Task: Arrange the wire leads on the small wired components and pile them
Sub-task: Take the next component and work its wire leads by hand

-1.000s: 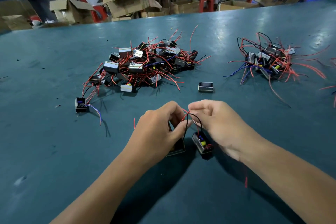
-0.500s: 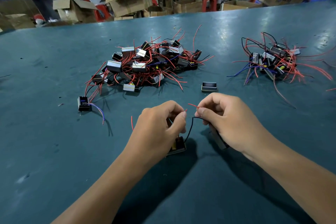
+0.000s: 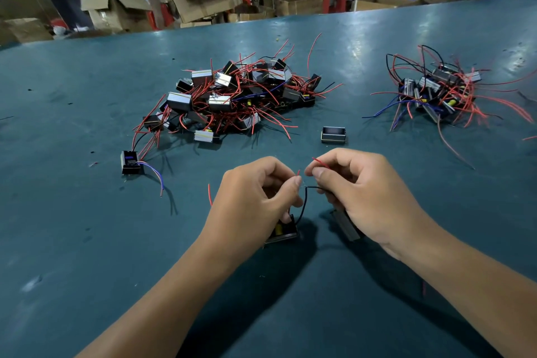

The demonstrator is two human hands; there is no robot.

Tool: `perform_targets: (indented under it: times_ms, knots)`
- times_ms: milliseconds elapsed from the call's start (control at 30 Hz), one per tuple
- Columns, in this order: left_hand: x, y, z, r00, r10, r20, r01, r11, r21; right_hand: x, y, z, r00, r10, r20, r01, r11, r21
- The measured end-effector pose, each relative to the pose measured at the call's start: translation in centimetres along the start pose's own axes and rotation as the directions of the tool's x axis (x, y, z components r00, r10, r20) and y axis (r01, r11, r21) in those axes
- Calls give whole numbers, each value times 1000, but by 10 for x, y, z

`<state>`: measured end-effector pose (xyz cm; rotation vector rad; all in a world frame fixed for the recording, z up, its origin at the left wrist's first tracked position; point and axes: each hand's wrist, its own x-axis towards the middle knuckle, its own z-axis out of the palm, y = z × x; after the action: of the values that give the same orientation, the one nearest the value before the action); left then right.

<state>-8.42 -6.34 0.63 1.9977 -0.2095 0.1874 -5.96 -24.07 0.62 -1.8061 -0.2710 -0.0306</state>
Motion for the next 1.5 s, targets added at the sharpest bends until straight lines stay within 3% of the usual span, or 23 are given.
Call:
perform_targets:
  times_ms: [333, 533, 700, 900, 1500]
  knots:
    - [1, -1, 0, 996, 60, 71, -61, 998, 7, 1, -1, -2, 996, -49, 79, 45, 998, 53]
    - [4, -2, -7, 985, 92, 146, -98, 995, 34, 0, -4, -9, 983, -88, 160, 92, 996, -16]
    - [5, -3, -14, 975, 103, 196, -117, 991, 58, 0, -3, -13, 973, -151, 176, 185, 962, -199]
    - [6, -3, -17, 962, 117, 248, -144, 985, 92, -3, -4, -13, 958, -181, 221, 231, 945, -231]
    - [6, -1, -22, 938, 115, 326, -155, 983, 99, -5, -4, -9, 964, -147, 221, 201, 948, -246]
